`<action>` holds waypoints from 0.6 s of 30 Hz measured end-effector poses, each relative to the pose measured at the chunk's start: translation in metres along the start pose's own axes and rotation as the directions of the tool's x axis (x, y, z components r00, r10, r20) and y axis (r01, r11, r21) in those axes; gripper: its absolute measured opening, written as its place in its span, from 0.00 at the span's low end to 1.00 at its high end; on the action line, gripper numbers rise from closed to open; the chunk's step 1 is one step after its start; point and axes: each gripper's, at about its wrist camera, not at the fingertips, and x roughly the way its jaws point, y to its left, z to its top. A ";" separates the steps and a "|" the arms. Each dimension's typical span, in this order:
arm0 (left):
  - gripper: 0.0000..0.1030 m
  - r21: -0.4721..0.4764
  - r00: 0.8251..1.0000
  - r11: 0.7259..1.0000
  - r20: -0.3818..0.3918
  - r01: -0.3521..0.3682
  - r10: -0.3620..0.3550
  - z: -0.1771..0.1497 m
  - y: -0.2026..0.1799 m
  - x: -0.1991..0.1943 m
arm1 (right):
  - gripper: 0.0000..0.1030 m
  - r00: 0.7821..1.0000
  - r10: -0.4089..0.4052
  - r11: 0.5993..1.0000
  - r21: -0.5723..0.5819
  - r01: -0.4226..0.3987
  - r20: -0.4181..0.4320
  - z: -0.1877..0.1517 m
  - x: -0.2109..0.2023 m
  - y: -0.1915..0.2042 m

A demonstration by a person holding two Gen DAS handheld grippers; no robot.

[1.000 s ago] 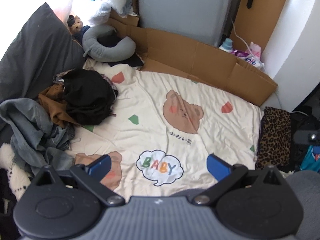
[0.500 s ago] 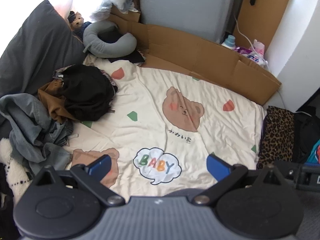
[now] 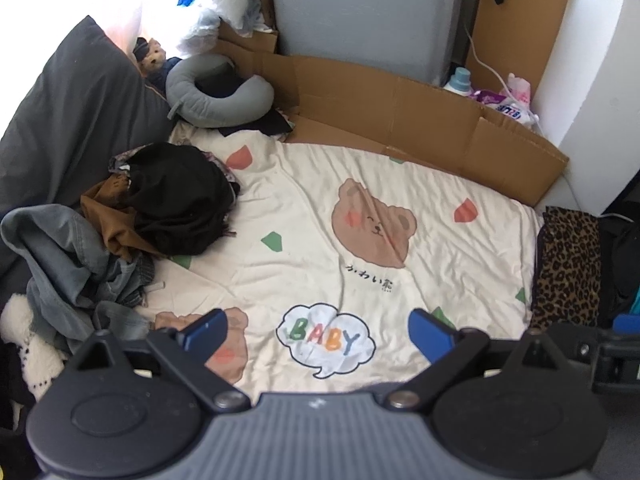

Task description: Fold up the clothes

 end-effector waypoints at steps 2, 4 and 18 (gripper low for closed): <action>0.95 0.005 1.000 1.000 -0.001 -0.002 0.002 0.000 0.000 0.001 | 0.97 1.000 -0.008 1.000 -0.009 0.008 0.006 0.000 0.000 0.001; 0.95 0.010 1.000 1.000 0.001 -0.002 0.002 0.000 -0.001 0.001 | 0.97 1.000 -0.017 1.000 -0.022 0.017 0.015 -0.001 -0.001 0.003; 0.95 0.022 1.000 1.000 -0.004 -0.002 0.002 0.000 0.000 0.005 | 0.97 0.999 -0.037 0.998 -0.040 0.038 0.037 0.000 -0.003 0.003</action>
